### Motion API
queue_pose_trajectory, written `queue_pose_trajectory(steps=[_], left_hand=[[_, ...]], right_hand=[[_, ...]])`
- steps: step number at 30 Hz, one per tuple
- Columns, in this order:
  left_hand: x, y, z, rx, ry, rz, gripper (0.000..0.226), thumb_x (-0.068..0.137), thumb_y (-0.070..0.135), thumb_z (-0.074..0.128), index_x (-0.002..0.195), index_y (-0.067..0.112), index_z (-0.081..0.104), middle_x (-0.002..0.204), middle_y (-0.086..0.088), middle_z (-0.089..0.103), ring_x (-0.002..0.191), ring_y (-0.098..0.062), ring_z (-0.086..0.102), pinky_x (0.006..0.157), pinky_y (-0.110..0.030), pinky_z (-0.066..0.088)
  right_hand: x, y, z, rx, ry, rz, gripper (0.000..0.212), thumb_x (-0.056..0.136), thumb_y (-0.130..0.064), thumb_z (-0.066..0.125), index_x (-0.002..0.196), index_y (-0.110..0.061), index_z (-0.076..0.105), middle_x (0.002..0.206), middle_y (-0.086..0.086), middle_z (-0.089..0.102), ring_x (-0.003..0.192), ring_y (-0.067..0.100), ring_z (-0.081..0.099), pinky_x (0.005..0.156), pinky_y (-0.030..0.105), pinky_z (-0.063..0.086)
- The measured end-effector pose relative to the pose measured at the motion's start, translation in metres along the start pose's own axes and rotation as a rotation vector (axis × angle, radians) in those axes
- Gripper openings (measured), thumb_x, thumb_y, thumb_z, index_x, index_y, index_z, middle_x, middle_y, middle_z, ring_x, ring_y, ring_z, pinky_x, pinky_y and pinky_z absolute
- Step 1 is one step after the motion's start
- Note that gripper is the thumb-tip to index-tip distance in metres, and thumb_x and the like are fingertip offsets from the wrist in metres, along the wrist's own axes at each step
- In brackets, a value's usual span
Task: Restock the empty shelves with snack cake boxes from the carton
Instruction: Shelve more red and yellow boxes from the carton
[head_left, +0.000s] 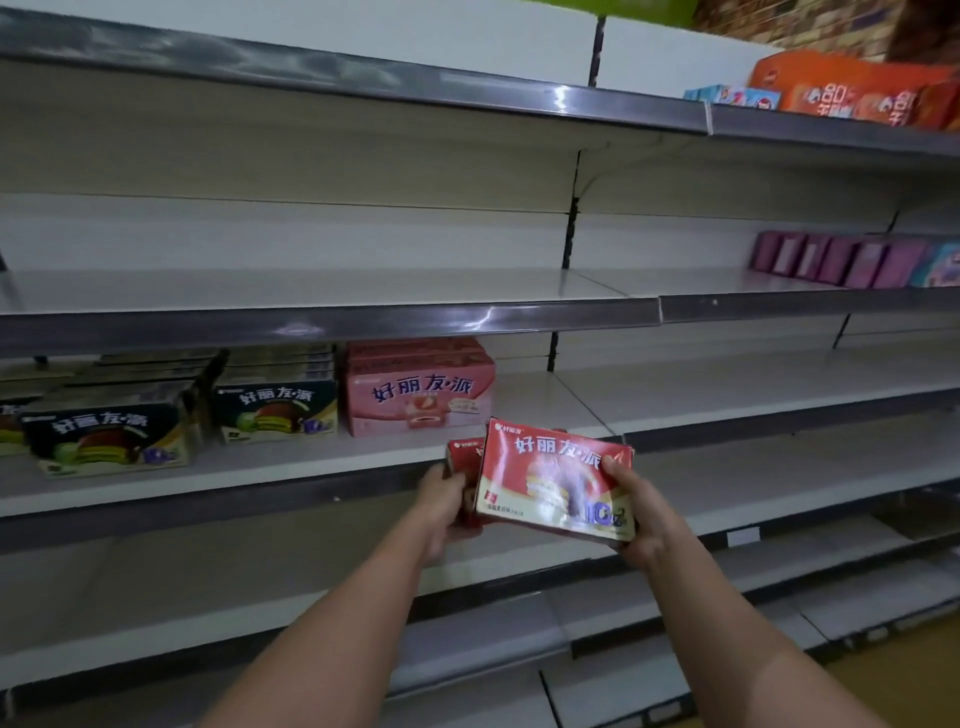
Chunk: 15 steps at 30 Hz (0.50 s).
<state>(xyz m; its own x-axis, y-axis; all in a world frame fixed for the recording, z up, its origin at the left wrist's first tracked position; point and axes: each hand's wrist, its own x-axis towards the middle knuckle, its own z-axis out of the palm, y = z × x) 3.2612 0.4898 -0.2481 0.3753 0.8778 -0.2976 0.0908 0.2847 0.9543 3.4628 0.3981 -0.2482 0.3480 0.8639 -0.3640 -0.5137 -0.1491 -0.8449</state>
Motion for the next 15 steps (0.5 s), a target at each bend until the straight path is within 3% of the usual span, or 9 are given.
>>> queue_pose_trajectory(steps=[4, 9, 12, 15], left_hand=[[0.026, 0.008, 0.043, -0.14, 0.198, 0.034, 0.028, 0.1, 0.019, 0.044, 0.128, 0.013, 0.045, 0.104, -0.011, 0.064, 0.084, -0.025, 0.063, 0.066, -0.036, 0.053], [0.055, 0.008, 0.087, -0.278, 0.408, 0.064, 0.032, 0.1, 0.02, 0.046, 0.132, 0.016, 0.041, 0.108, -0.01, 0.06, 0.087, -0.026, 0.061, 0.064, -0.037, 0.052], [0.068, 0.002, 0.107, -0.292, 0.448, 0.057, 0.031, 0.1, 0.021, 0.045, 0.131, 0.016, 0.042, 0.111, -0.01, 0.06, 0.091, -0.026, 0.06, 0.066, -0.036, 0.052], [0.08, -0.003, 0.121, -0.287, 0.47, 0.05, 0.031, 0.101, 0.023, 0.044, 0.131, 0.016, 0.044, 0.116, -0.012, 0.061, 0.095, -0.027, 0.06, 0.073, -0.041, 0.051]], right_hand=[[0.038, -0.036, -0.044, 0.073, 0.044, 0.004, 0.032, 0.09, -0.037, 0.057, 0.097, -0.006, 0.063, 0.082, 0.015, 0.072, 0.065, 0.029, 0.068, 0.064, 0.045, 0.057], [0.08, -0.063, -0.087, 0.277, 0.144, 0.004, 0.038, 0.096, -0.037, 0.048, 0.112, -0.003, 0.054, 0.08, 0.019, 0.071, 0.062, 0.032, 0.069, 0.052, 0.045, 0.057], [0.099, -0.076, -0.106, 0.44, 0.268, -0.045, 0.043, 0.091, -0.032, 0.05, 0.124, -0.005, 0.051, 0.109, 0.019, 0.067, 0.078, 0.033, 0.067, 0.071, 0.048, 0.057], [0.111, -0.083, -0.117, 0.471, 0.307, -0.06, 0.033, 0.093, -0.029, 0.043, 0.116, -0.008, 0.052, 0.102, 0.013, 0.066, 0.083, 0.029, 0.067, 0.089, 0.046, 0.052]])
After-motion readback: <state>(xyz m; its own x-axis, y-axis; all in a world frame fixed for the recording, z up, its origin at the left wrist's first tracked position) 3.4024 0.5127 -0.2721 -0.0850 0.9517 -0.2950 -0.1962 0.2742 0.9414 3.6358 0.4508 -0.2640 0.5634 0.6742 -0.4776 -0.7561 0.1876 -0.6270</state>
